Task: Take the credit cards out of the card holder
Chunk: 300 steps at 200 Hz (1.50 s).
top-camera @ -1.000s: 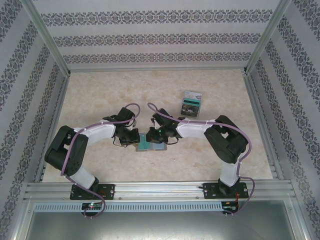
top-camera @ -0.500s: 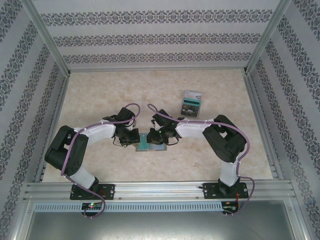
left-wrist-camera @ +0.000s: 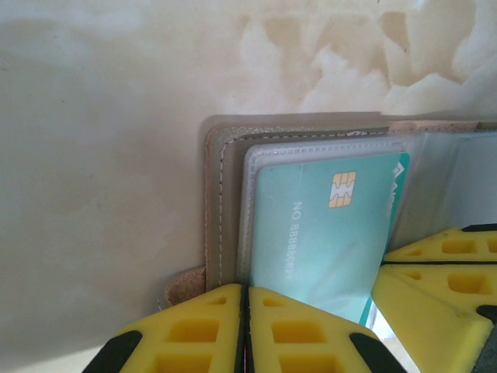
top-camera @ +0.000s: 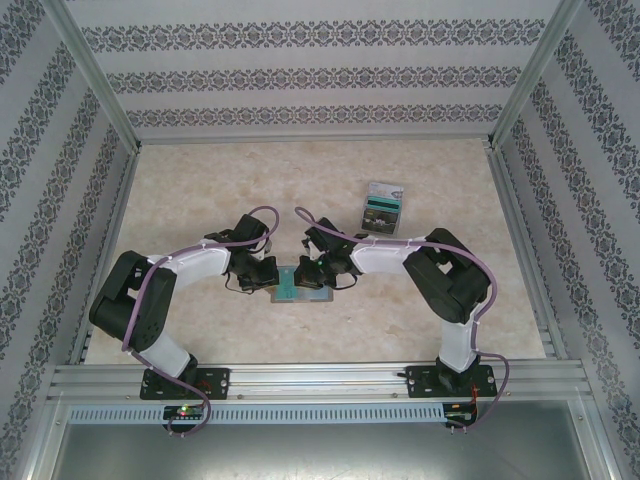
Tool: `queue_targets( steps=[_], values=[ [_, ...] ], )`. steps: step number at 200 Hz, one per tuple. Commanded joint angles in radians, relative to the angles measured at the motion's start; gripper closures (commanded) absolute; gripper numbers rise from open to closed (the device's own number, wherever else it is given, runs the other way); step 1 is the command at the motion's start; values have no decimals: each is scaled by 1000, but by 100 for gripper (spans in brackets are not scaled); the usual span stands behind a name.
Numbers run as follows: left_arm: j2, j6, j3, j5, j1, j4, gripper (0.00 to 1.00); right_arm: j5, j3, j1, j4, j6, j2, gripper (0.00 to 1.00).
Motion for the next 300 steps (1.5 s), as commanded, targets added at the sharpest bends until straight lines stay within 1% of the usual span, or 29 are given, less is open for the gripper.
queue_targets(
  steps=[1,51,86,97,118,130,179,189,200,216,248,300],
  values=[
    [7,-1,-11,-1,4,-15,92,6,-38,-19,21,1,-48,100],
    [12,2,-5,-2,3,-15,92,5,-98,-36,23,-7,-92,100],
    [15,2,-3,5,4,-15,92,-5,-96,-38,46,-7,-90,100],
    [17,3,-3,5,4,-14,92,-14,-86,-38,53,-7,-77,91],
    [19,3,-2,11,3,-12,93,-27,-74,-37,77,2,-48,84],
    [21,4,0,12,4,-12,96,-30,-72,-37,94,9,-32,83],
    [25,3,9,22,4,-10,97,-47,-45,-31,130,27,7,82],
    [28,5,11,21,4,-12,97,-47,-43,-32,128,27,7,83],
    [28,6,12,21,4,-13,97,-45,-45,-32,122,26,5,88],
    [28,7,13,19,3,-14,97,-35,-54,-37,114,26,-4,100],
    [33,17,22,17,3,-23,97,-20,-92,-66,91,1,-47,100],
    [37,24,31,14,4,-28,97,-23,-145,-141,-2,-92,-143,100]
  ],
)
